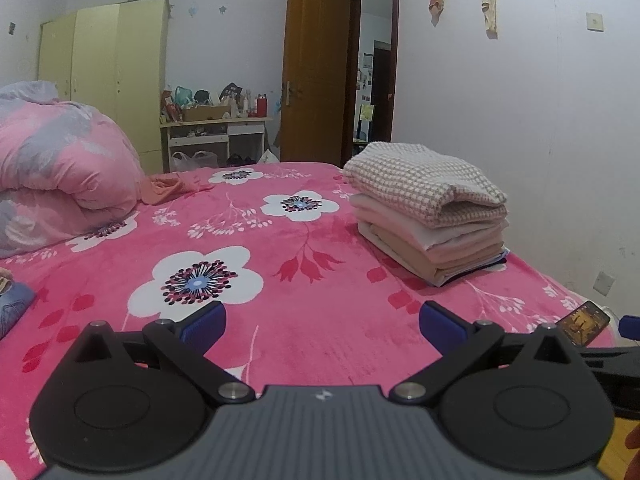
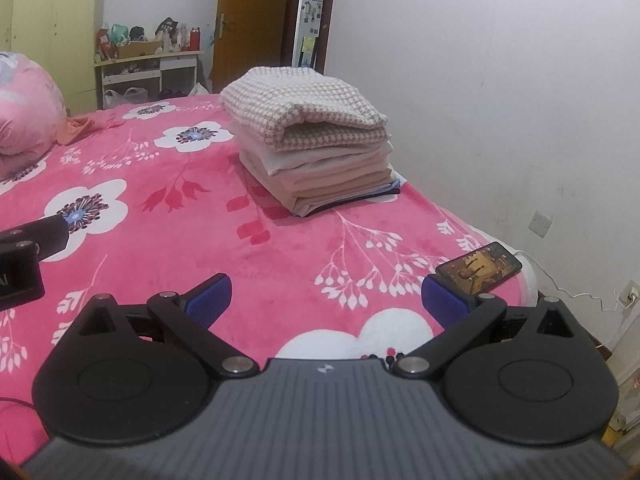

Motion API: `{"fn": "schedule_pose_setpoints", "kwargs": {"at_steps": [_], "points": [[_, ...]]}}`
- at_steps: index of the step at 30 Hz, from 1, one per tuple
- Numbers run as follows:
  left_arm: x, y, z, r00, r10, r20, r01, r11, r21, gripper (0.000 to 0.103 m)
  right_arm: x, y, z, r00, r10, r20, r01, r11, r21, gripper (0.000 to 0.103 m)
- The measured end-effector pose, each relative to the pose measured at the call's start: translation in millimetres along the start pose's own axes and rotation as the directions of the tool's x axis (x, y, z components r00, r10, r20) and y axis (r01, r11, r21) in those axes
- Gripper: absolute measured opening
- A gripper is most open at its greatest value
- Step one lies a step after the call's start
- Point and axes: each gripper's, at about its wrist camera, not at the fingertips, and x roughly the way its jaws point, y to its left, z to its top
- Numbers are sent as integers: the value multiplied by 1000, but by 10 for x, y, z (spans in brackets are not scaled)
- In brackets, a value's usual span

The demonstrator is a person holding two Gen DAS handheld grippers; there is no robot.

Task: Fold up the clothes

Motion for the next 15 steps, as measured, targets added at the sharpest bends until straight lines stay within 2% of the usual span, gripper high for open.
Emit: {"fn": "schedule_pose_setpoints", "kwargs": {"at_steps": [15], "points": [[-23, -63, -1, 1000, -1, 16, 1, 1000, 27, 103, -16, 0, -21, 1000, -2, 3, 2, 1000, 0, 102]]}}
